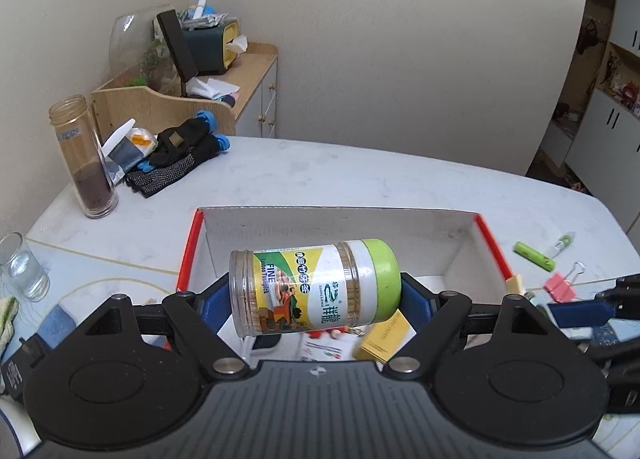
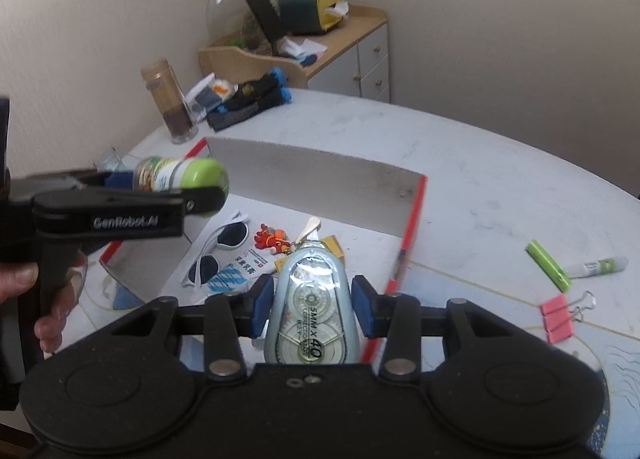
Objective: Organize rigid objects
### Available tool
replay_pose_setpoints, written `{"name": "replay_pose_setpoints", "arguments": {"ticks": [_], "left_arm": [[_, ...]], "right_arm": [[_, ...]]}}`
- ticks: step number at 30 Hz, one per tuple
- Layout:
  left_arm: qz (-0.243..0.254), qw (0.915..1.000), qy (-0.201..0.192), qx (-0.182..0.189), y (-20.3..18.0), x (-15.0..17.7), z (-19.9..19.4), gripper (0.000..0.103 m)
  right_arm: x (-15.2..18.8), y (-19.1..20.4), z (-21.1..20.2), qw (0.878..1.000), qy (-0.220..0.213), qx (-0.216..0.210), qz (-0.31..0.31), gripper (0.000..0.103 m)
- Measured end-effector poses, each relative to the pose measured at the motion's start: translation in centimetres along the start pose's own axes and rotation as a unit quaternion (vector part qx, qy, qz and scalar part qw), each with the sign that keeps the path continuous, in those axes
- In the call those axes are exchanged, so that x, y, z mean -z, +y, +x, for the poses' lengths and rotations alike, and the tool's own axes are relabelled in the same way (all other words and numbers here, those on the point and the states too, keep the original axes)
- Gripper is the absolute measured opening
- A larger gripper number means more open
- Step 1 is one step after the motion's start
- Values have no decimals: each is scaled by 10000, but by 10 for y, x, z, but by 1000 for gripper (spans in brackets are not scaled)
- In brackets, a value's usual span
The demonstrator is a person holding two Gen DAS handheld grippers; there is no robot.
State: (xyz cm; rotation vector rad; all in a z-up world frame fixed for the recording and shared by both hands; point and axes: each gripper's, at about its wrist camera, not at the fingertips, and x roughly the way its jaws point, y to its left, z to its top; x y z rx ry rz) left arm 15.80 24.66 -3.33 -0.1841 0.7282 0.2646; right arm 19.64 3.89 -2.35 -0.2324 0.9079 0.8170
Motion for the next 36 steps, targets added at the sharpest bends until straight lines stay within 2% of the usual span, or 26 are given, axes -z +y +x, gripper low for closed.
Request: {"name": "replay_pose_setpoints", "arguments": {"ticks": [5,12,16,19,27,36], "left_arm": [[91,9997,207,46,4,-9,27,84],[162,9970,737,143,1,-11,73,84],[220,9946,1007,133,-3,-11,92,84],[311,9925,1170,174,-7,-12,104,84],[561,9865,1525,220,-17,-8,129,84],[561,9823,1758,332,-18,-3,142,84]], "right_arm": [[-7,15,27,9997,101,102,-219,42],[-4,26,64,9980,387,246,-437,42],[-2,25,78,9972,566,184,-452,42],[-2,27,87,9961,672,254,-516,42],[2,29,101,9946,883,106,-528,42],[3,28,110,9940,996,112,-449,42]]}}
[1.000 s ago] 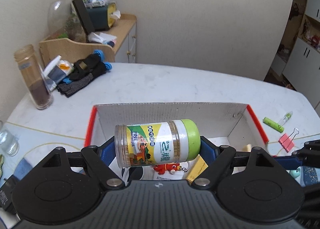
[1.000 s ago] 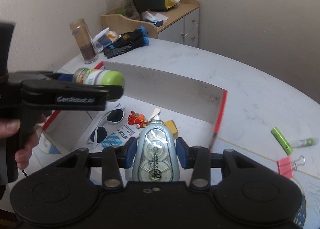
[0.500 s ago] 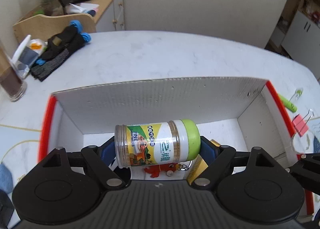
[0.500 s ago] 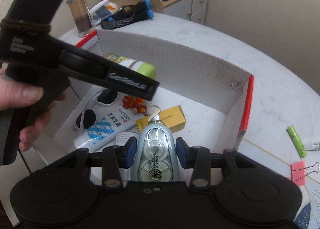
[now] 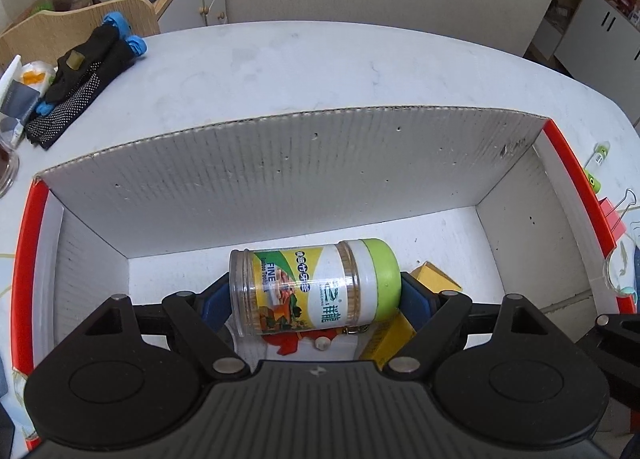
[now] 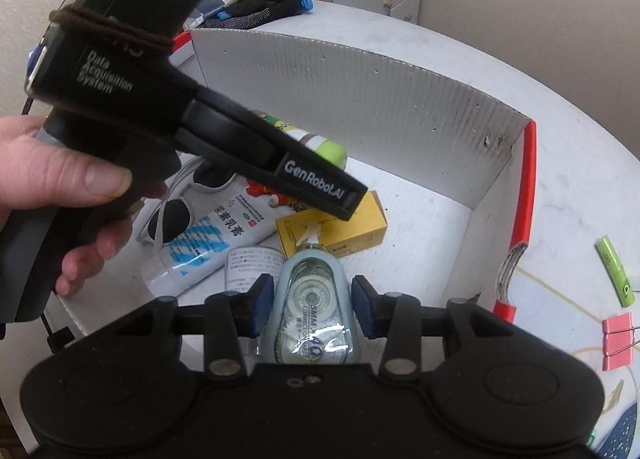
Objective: Organize rigid objects
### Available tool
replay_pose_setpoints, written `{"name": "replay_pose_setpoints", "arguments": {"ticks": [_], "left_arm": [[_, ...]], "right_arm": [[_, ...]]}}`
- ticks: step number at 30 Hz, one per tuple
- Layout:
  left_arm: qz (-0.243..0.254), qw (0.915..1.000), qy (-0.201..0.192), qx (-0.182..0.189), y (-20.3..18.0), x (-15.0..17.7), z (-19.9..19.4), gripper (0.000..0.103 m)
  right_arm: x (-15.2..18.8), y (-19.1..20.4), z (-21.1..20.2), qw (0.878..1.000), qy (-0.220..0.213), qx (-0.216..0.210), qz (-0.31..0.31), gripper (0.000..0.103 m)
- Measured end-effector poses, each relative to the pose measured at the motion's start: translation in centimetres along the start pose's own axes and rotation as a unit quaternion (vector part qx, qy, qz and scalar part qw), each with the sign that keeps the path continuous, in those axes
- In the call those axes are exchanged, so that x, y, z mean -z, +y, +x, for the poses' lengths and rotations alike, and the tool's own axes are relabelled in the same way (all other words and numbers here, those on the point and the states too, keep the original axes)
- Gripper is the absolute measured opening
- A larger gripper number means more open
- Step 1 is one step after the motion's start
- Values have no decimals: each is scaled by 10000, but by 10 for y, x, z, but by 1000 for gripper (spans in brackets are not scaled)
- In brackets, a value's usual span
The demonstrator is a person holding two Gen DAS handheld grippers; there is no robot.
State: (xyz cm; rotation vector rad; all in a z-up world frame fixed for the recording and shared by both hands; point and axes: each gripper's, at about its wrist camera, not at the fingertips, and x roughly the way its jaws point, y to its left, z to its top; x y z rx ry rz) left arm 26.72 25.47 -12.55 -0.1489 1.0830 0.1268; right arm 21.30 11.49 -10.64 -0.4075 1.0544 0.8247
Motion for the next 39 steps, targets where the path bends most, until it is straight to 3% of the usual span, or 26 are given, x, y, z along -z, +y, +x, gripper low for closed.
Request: {"name": "replay_pose_setpoints", "arguments": {"ticks": [13,28,39], "left_arm": [[-56,10000,-23,29,1,1,-6,84],[-107,9971,-753,31,-2,12,-61,85],[-38,9919,-1264,70,-19,38,-113,85]], "right_arm": [[4,0,-4,10000,12,-93,34,46],[15,-1,-44,9987,-412,-246,169,61],[36,-13,-94,9944,-921,-269,439,72]]}}
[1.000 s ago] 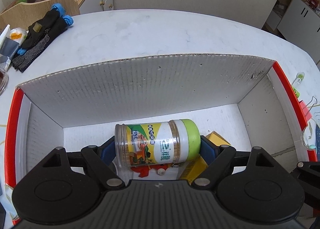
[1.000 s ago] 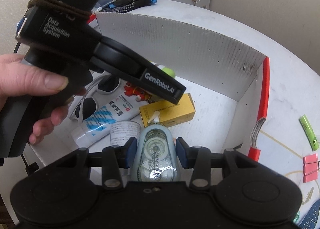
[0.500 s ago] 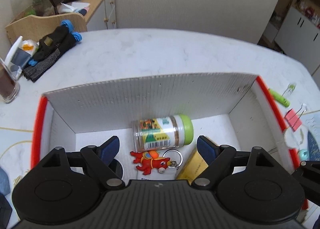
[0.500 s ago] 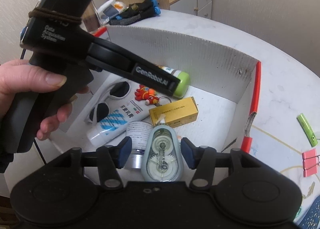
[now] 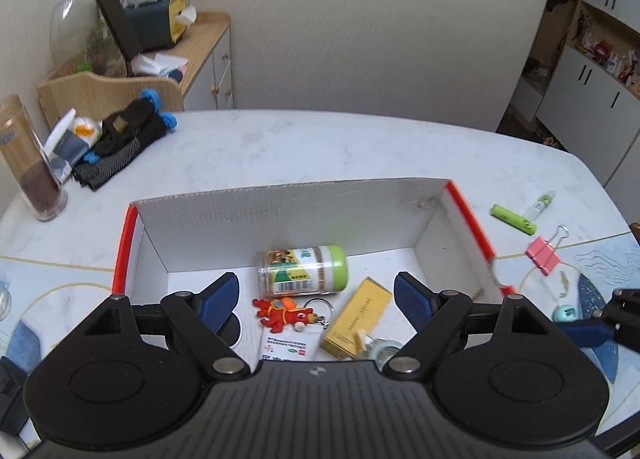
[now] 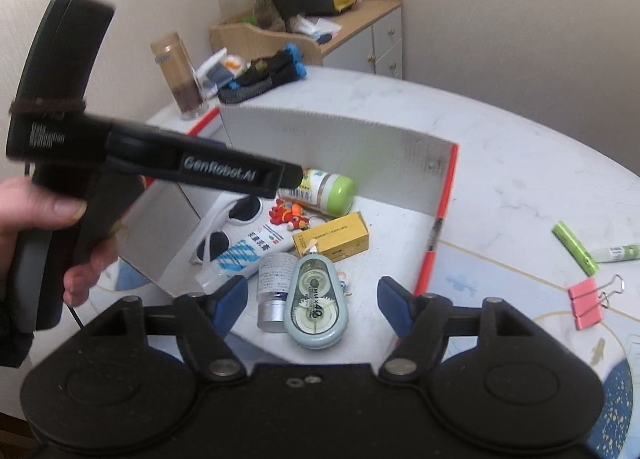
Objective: Organize rigid objects
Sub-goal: 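Open the left tool to drop the jar while the right tool releases the correction tape, then withdraw both tools from the box toward the sharpener and binder clip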
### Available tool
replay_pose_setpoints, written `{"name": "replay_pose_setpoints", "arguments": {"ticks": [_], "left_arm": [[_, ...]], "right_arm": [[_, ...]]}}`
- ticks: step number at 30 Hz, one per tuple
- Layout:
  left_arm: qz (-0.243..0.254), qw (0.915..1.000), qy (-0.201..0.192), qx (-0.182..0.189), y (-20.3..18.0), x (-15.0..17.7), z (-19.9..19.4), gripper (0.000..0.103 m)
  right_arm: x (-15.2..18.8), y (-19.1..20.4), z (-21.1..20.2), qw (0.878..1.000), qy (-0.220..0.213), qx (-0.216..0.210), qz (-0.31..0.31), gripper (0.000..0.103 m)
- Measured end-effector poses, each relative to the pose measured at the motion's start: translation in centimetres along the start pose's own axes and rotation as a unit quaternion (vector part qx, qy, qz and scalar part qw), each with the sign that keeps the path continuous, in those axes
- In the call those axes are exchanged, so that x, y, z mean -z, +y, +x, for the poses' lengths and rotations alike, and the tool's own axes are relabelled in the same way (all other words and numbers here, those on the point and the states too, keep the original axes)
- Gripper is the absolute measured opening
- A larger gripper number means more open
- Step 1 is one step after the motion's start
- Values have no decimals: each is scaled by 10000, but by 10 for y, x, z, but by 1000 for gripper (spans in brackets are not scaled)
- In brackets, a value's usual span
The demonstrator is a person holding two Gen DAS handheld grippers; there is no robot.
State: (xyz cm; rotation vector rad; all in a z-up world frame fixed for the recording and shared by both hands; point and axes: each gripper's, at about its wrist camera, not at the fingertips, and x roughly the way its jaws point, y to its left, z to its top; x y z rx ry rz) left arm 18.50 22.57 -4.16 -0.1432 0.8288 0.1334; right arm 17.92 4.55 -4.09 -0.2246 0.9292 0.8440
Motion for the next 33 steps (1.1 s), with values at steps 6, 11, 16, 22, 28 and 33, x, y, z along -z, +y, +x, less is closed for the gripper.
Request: {"name": "replay_pose_setpoints", "arguments": {"ticks": [6,11,16,22,28,33], "left_arm": [[167,9997,-189,74,-22,10,-26,85],[228,9990,-316,198,-44,18,-43,85],[233,9983,-374,371,-69,25,-52,88],[320,9970,-374,601,-107,32,-52,101],[387,9949,-452,810,-148,38,-48,103],[498,9938,-466,875,-186,46,-39,103]], "right_arm": [[13,-15,-37,9994,-305,-22,151,81],[32,-39,-67,9980,-506,6,385,86],[53,-66,-92,9964,-627,161,540,90],[77,-99,-120,9938,-776,329,724,94],[100,-137,-141,9906,-839,500,956,98],[116,-168,-152,9873,-875,746,1093,102]]}}
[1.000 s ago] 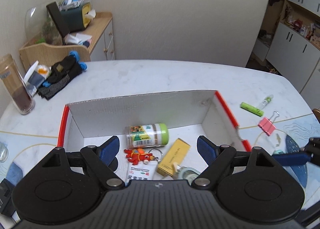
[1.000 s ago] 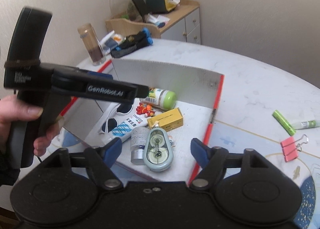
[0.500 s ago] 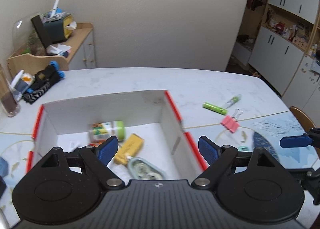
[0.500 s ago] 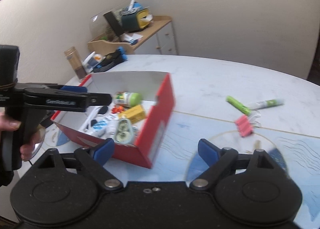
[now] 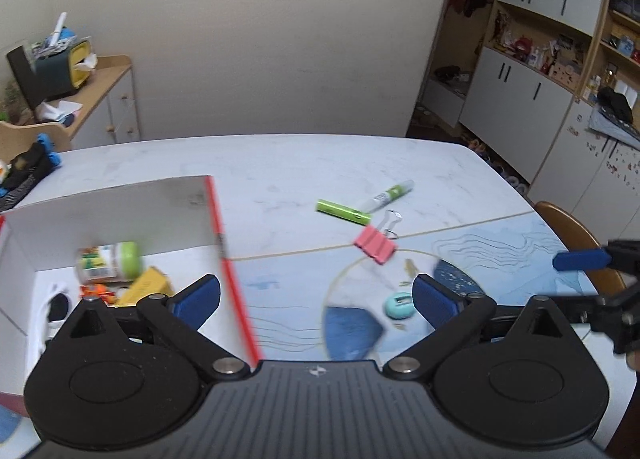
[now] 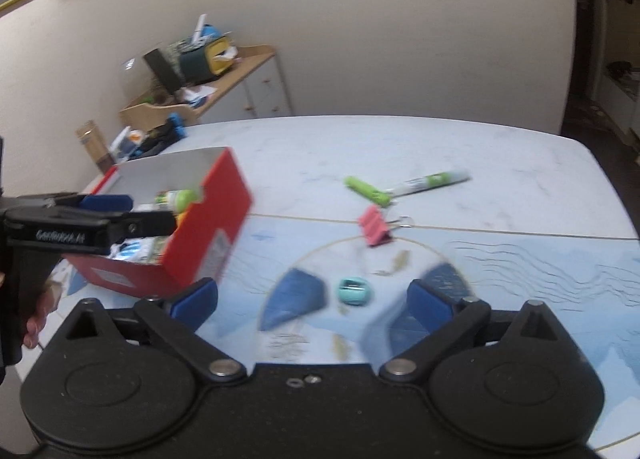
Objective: Organize rigid objects
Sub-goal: 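Withdraw both tools from the box toward the sharpener and binder clip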
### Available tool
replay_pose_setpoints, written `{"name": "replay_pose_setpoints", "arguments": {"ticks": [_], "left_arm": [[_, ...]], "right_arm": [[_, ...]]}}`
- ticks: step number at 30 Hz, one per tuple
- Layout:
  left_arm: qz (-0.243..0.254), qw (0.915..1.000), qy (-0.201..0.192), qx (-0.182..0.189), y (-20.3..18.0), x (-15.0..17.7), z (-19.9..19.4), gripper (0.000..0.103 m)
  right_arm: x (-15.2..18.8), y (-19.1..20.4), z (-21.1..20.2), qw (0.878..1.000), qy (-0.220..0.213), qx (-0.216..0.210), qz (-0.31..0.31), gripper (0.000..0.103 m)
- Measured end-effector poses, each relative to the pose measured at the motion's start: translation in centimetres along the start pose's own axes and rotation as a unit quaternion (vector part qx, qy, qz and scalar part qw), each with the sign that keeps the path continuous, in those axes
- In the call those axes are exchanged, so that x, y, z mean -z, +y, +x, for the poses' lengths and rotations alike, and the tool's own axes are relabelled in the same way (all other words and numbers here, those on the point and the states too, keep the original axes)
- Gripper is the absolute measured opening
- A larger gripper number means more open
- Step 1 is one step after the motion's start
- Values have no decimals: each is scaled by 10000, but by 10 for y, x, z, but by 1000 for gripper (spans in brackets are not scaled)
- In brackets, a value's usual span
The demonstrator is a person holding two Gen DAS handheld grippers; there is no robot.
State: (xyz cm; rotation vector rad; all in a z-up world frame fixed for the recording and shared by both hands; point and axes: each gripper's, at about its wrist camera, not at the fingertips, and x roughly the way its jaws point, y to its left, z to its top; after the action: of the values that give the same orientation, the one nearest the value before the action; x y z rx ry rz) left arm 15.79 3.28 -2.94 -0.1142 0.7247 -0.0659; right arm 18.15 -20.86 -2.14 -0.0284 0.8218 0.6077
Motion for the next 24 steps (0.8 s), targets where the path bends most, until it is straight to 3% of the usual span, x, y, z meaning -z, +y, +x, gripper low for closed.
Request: {"name": "replay_pose_setpoints", "arguments": {"ticks": [11,17,24], "left_arm": [[269,9994,221,-3,-70,17,50,103],[264,9986,379,-258,-92,26,84,103],[254,9984,407,-302,-105,34,120,103]], "right_arm": [[-9,-72,7,9988,64,484,97,103],[-25,-88,25,9987,126,483,-110,103],[-41,-96,56,9982,222,424,-365,102]]}}
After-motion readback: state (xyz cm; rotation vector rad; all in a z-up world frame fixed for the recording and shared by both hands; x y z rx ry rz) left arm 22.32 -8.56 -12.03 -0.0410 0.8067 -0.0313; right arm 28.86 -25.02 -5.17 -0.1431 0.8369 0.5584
